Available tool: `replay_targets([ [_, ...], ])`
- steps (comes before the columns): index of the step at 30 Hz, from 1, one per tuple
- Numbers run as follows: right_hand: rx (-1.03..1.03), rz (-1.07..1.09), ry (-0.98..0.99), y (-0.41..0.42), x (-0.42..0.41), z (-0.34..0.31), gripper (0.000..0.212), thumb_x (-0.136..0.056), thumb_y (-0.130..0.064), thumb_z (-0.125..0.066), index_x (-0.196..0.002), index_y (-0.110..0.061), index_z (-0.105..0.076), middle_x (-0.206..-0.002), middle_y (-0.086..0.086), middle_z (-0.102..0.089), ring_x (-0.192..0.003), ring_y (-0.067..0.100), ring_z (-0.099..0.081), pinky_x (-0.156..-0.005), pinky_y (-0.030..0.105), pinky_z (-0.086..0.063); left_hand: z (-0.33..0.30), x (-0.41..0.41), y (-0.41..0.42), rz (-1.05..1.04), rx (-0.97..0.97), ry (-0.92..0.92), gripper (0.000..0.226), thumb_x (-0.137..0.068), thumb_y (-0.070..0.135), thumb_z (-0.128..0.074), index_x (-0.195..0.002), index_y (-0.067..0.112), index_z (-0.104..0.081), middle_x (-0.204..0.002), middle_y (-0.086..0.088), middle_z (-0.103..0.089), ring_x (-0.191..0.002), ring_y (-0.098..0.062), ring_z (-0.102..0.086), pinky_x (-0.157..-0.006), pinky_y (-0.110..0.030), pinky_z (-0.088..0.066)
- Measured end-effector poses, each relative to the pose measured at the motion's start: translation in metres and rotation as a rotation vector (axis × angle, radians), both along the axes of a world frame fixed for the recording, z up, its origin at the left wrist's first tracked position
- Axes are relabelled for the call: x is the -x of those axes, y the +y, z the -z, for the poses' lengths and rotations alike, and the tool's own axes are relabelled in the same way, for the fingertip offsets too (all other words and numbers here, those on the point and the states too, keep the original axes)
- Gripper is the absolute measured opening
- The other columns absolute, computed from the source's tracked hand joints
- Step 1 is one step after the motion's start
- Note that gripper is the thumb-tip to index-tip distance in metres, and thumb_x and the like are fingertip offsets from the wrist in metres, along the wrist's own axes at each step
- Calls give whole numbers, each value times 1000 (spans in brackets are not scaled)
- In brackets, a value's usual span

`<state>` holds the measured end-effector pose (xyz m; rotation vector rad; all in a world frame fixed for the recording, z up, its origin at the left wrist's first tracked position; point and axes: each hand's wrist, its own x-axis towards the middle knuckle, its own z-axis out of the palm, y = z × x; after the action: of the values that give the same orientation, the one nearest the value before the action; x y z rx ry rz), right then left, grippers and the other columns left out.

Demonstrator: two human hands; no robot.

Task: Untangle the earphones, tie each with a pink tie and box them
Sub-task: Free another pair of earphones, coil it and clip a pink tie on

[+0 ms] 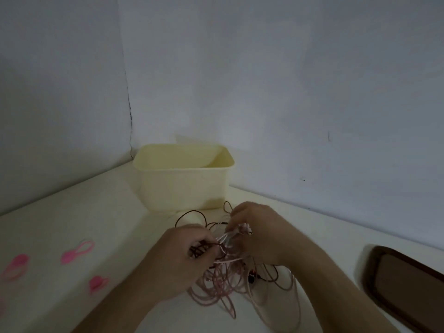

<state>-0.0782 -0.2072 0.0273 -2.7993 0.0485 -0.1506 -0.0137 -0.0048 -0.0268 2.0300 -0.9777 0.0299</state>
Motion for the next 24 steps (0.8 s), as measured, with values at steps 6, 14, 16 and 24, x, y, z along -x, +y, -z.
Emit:
replay_targets([
  [6, -259, 188, -260, -1, 2, -17, 16, -103, -24, -62, -90, -27, -71, -93, -11, -74, -87, 5, -67, -79, 26, -57, -6, 3, 4, -106, 133, 50, 26, -87, 5, -78, -95, 29, -69, -99, 17, -75, -95, -6, -71, -80, -18, -52],
  [14, -854, 205, -495, 7, 12, -40, 17, -108, -14, -57, -95, -10, -68, -78, 5, -79, -72, 19, -76, -72, 32, -62, -9, 6, 0, -65, 419, 269, 32, -83, -4, -75, -101, 18, -62, -109, 5, -72, -88, -26, -71, -77, -37, -53],
  [16, -1093, 149, -571, 4, 18, -50, 14, -108, -8, -57, -102, -3, -68, -86, 12, -79, -73, 24, -75, -75, 34, -64, -11, 4, 3, -29, 423, 288, 21, -77, 14, -72, -98, 17, -66, -105, 0, -74, -89, -26, -72, -81, -38, -53],
  [24, -1392, -134, -655, -1, 24, -66, 33, -103, 13, -48, -126, -4, -65, -120, 11, -77, -84, 27, -71, -84, 35, -57, -8, 6, 2, -104, 158, 106, 20, -92, 12, -72, -81, 28, -69, -75, 5, -72, -67, -13, -65, -65, -28, -50],
])
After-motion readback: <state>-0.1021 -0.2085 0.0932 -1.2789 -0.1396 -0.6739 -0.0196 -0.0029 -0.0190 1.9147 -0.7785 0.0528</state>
